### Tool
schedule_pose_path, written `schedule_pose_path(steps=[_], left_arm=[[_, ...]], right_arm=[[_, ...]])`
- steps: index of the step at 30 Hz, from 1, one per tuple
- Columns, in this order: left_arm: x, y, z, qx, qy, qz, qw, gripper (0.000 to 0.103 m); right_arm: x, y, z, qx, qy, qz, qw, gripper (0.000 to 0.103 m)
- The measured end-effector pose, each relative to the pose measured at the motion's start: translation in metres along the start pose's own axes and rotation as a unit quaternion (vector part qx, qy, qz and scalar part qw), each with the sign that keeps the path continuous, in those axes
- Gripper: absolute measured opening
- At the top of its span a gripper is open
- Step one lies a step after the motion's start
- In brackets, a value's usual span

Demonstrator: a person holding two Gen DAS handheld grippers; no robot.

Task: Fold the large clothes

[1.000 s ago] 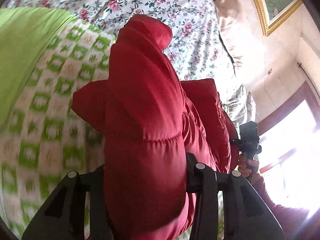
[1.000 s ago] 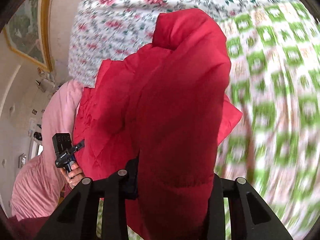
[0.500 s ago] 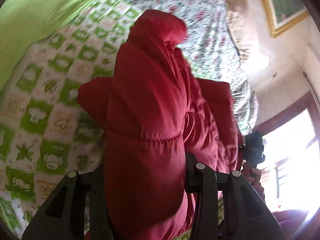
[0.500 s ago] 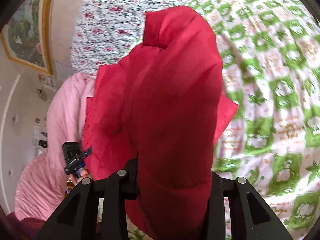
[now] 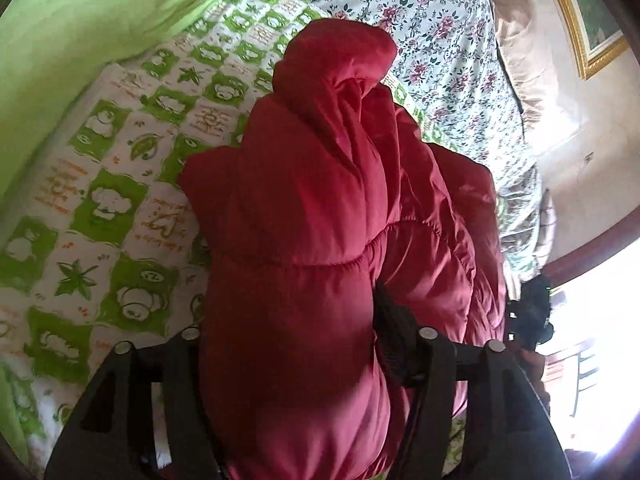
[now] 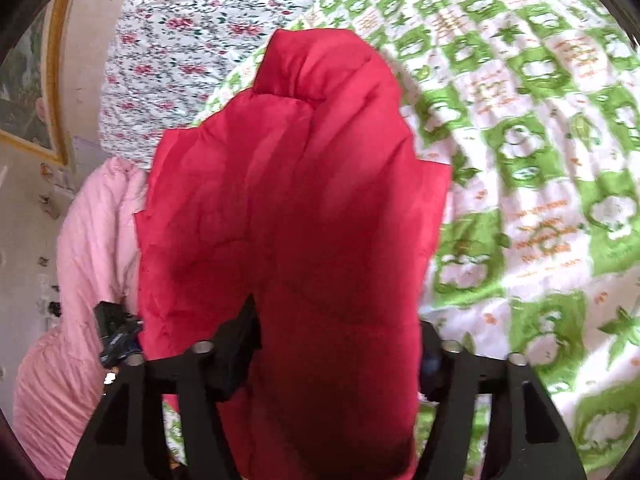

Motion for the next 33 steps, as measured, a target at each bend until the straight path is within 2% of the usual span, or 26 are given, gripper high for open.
schedule_pose_path(steps=[4, 8, 12, 15, 18, 21, 24, 30, 33], left_arm=[[-0.012, 0.0, -0.003, 0.006, -0.022, -0.007, 0.9997, 0.064], [-0.025, 0.002, -0.009, 0.033, -0.055, -0.017, 0.9978, 0.064], [-0.035, 0.003, -0.013, 0.037, -0.063, -0.03, 0.9969, 0.064], [-0.05, 0.001, -0.012, 0.043, -0.088, -0.054, 0.9937, 0.064], [-0.068, -0.004, -0.009, 0.045, -0.096, -0.082, 0.991, 0.064], [-0.083, -0.01, -0.019, 0.052, -0.088, -0.101, 0.9897, 0.064], [-0.08, -0.013, -0.041, 0.072, -0.079, -0.104, 0.9888, 0.064], [-0.053, -0.002, -0.097, 0.132, -0.035, -0.078, 0.9876, 0.064], [-0.024, 0.007, -0.127, 0.167, -0.02, -0.048, 0.9846, 0.064]], right_arm=[[-0.007, -0.002, 0.001, -0.003, 0.016, -0.002, 1.0, 0.08], [-0.018, -0.001, 0.003, -0.027, 0.04, -0.013, 0.999, 0.08], [-0.032, 0.001, 0.01, -0.053, 0.064, -0.024, 0.996, 0.08], [-0.041, 0.0, 0.009, -0.064, 0.08, -0.036, 0.994, 0.08], [-0.05, -0.001, 0.008, -0.066, 0.086, -0.047, 0.993, 0.08], [-0.059, 0.001, 0.008, -0.071, 0.097, -0.06, 0.991, 0.08], [-0.067, 0.003, 0.022, -0.087, 0.105, -0.083, 0.987, 0.08], [-0.083, 0.006, 0.069, -0.152, 0.123, -0.142, 0.97, 0.08], [-0.074, 0.013, 0.103, -0.194, 0.089, -0.146, 0.966, 0.08]])
Point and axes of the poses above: each gripper's, at about its wrist camera, not at the fingertips, and x roughly the way its jaws point, z to its left, y to its underside, the point moved 6 cm from there along x, roughly the way its jaws point, and after that the axes turned 7 degrees about -z, right-handed, at the moved point
